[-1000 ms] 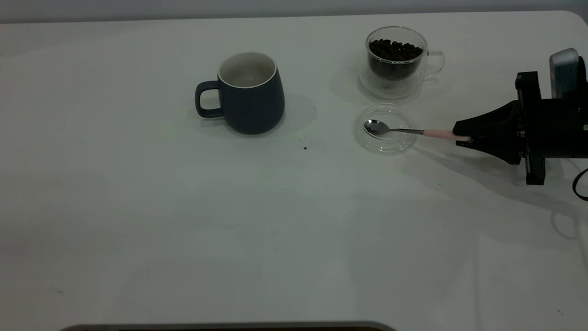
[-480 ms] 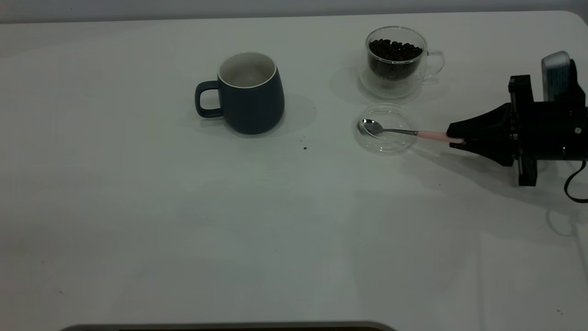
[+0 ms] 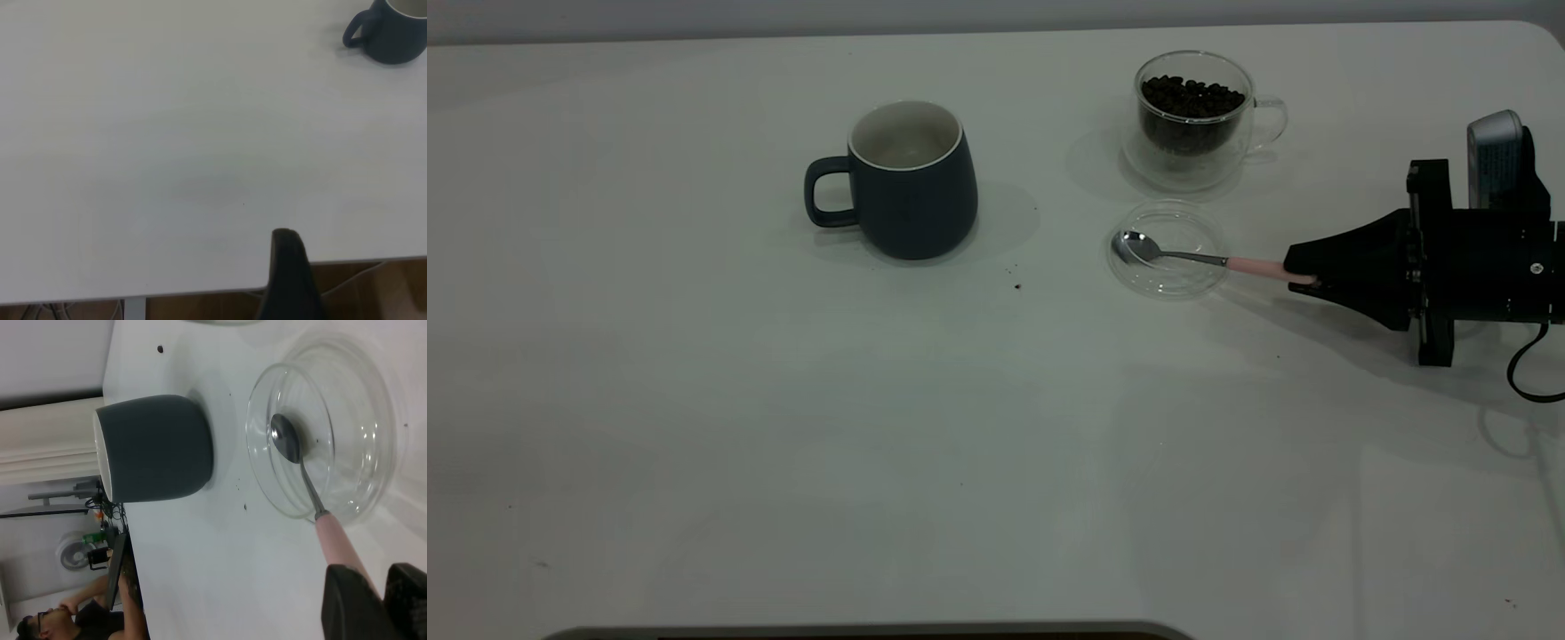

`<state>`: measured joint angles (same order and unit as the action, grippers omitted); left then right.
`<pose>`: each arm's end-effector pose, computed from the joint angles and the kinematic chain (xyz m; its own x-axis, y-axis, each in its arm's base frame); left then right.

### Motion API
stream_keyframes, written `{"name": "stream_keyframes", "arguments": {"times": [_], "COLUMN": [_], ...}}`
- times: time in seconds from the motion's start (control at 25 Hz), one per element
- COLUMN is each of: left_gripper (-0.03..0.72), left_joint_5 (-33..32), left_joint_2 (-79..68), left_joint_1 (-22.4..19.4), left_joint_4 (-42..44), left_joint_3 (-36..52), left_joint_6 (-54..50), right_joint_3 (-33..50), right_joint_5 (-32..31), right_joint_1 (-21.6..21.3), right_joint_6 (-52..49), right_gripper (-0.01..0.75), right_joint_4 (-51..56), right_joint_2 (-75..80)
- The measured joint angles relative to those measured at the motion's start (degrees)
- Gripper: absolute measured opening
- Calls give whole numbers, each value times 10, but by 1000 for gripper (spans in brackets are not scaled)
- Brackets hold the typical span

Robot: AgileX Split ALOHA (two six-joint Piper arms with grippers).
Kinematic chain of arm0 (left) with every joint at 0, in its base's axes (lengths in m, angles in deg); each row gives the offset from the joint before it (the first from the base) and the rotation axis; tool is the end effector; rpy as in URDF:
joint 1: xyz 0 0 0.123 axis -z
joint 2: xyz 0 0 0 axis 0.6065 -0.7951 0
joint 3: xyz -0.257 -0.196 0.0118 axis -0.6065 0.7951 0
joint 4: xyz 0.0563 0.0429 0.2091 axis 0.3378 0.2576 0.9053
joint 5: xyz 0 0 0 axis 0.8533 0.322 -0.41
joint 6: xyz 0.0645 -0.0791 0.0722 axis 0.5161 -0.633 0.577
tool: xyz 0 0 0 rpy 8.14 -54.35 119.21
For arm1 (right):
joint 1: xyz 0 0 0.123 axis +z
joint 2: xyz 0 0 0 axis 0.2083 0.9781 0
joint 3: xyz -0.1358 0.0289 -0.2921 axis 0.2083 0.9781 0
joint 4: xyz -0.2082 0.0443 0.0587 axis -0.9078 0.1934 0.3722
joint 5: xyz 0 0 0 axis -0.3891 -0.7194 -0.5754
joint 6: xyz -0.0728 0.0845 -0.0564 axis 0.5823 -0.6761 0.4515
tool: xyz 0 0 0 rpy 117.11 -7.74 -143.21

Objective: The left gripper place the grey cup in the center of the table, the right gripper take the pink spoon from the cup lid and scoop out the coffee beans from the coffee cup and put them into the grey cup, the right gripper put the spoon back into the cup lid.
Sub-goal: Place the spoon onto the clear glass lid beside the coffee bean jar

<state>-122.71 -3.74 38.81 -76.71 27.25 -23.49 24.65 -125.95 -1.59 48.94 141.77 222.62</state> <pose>-0.0465 -0.0025 0.2341 -0.5159 0.0142 -0.8565 0.0516 0.9986 -0.0144 0.3713 0.0237 -0.0267 -0.8906 0.4545 -0.0165 0.1746 0.3750 0.9104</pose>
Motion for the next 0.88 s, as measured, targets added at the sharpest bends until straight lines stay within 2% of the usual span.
{"name": "stream_keyframes", "arguments": {"times": [0.12, 0.36, 0.44, 0.52, 0.72, 0.88], "left_gripper": [565, 565, 565, 565, 565, 565], "left_joint_5": [0, 0, 0, 0, 0, 0], "left_joint_2": [0, 0, 0, 0, 0, 0], "left_joint_1": [0, 0, 0, 0, 0, 0], "left_joint_4": [0, 0, 0, 0, 0, 0], "left_joint_3": [0, 0, 0, 0, 0, 0], "left_joint_6": [0, 0, 0, 0, 0, 0], "right_joint_3": [0, 0, 0, 0, 0, 0], "right_joint_5": [1, 1, 1, 1, 5, 54], "right_joint_1": [0, 0, 0, -1, -30, -60], "right_joint_6": [0, 0, 0, 0, -17, -112], "right_gripper": [186, 449, 505, 534, 545, 547], "right_joint_4": [0, 0, 0, 0, -32, -134], "right_joint_2": [0, 0, 0, 0, -24, -78]}}
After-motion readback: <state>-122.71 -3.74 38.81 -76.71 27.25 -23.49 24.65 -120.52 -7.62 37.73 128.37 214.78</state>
